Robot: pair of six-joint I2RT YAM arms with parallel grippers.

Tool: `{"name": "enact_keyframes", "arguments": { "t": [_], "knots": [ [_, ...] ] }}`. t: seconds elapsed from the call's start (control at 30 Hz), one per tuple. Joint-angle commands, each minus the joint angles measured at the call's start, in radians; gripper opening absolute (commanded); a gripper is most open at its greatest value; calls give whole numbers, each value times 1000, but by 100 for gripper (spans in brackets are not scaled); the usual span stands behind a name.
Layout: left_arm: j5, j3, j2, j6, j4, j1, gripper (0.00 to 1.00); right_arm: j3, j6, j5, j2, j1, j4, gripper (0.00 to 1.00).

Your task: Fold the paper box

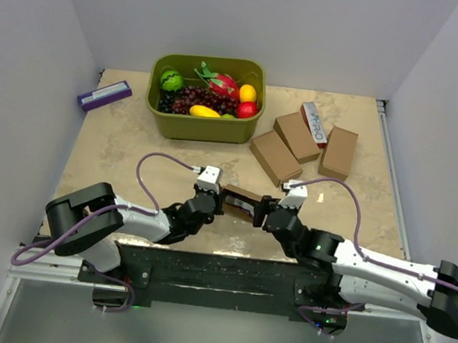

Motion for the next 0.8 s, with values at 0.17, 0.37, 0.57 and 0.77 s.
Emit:
{"name": "enact_keyframes", "arguments": {
  "t": [0.17, 0.37, 0.57, 0.77],
  "knots": [
    [-11, -25, 41, 21, -128, -9, 0, 49, -56, -78, -138, 5, 115, 54],
    [-11, -36, 42, 48, -100, -27, 0, 222, 25, 43, 113, 5, 47, 45],
    [-21, -29, 62, 61, -97, -54, 0, 275, 96, 63, 330, 5, 82, 44],
    [-24, -25, 52, 61, -125, -80, 0, 218, 176, 23, 407, 5, 114, 43]
  ]
}}
